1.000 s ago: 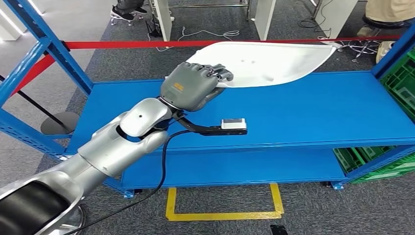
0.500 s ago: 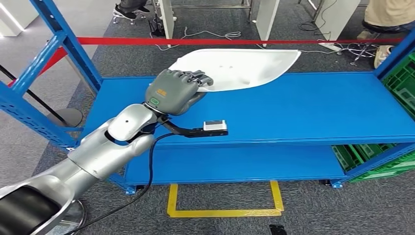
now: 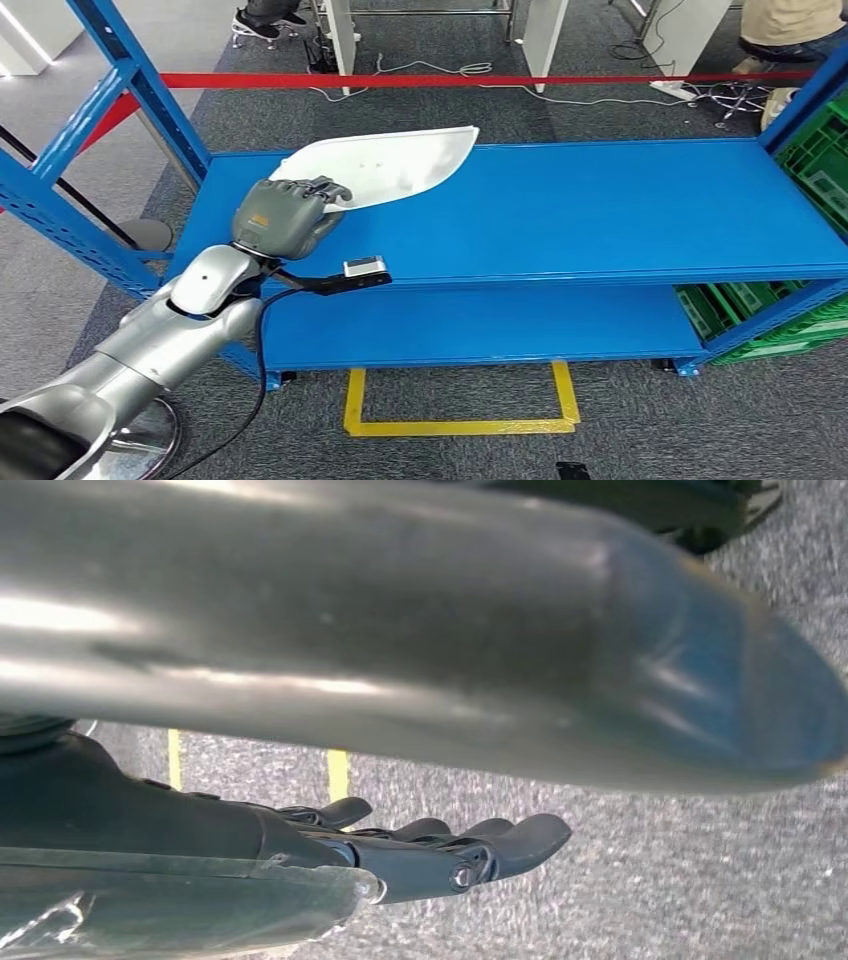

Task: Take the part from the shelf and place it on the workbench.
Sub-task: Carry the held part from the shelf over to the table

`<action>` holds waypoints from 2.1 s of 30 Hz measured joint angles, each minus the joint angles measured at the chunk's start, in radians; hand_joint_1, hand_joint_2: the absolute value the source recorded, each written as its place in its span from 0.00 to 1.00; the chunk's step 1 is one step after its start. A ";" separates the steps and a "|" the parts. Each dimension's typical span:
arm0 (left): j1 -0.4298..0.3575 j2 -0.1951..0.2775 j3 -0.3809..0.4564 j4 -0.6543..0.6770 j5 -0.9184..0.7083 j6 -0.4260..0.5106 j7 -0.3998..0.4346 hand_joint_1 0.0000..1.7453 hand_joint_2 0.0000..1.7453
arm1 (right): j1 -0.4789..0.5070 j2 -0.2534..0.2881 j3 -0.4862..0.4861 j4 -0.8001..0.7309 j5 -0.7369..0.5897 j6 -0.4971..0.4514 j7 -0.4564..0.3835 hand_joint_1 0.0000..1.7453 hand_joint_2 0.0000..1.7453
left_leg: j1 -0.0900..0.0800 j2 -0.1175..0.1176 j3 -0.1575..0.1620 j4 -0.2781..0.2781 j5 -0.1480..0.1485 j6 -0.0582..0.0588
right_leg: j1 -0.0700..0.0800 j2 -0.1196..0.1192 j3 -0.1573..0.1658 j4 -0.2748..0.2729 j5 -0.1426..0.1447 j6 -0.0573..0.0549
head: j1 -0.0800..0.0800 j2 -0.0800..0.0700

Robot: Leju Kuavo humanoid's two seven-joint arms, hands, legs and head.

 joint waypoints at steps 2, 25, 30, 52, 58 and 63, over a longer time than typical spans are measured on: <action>0.009 0.011 0.014 0.000 -0.002 -0.002 -0.001 1.00 1.00 | -0.001 0.000 0.000 0.000 -0.001 0.000 0.000 0.00 0.00 | 0.002 0.000 -0.016 0.036 -0.035 -0.013 | -0.006 -0.002 -0.003 -0.008 0.012 -0.010 | -0.004 0.000; 0.089 0.055 0.079 -0.003 -0.013 -0.010 -0.018 1.00 1.00 | 0.002 -0.001 -0.003 -0.001 -0.001 0.000 0.007 0.00 0.00 | 0.012 0.001 0.016 -0.010 -0.012 0.019 | -0.011 -0.005 -0.059 0.135 -0.051 0.035 | -0.004 0.000; 0.086 0.055 0.091 -0.006 -0.018 -0.014 -0.026 1.00 1.00 | -0.002 0.000 -0.003 -0.001 0.001 0.000 0.006 0.00 0.00 | 0.008 0.001 0.004 -0.010 0.005 -0.007 | -0.005 0.000 0.015 -0.003 -0.014 0.009 | -0.006 0.000; -0.161 -0.125 -0.005 0.008 0.001 -0.154 -0.072 1.00 1.00 | -0.003 0.000 0.001 -0.001 0.023 0.003 0.010 0.00 0.00 | 0.014 0.002 0.034 -0.012 -0.032 0.027 | -0.016 -0.007 -0.164 0.271 -0.101 0.047 | -0.007 0.000; -0.158 -0.111 -0.020 0.008 0.014 -0.149 -0.068 1.00 1.00 | -0.005 0.002 0.001 -0.001 0.022 0.004 0.008 0.00 0.00 | 0.012 0.000 0.021 -0.006 -0.020 0.007 | -0.018 -0.003 -0.006 0.013 -0.003 0.041 | -0.007 0.000; -0.154 -0.099 -0.032 0.008 0.020 -0.145 -0.067 1.00 1.00 | -0.004 0.003 0.001 -0.001 0.021 0.004 0.006 0.00 0.00 | 0.014 0.001 -0.001 0.018 -0.037 -0.019 | -0.015 0.001 -0.018 0.004 0.011 0.002 | -0.014 0.000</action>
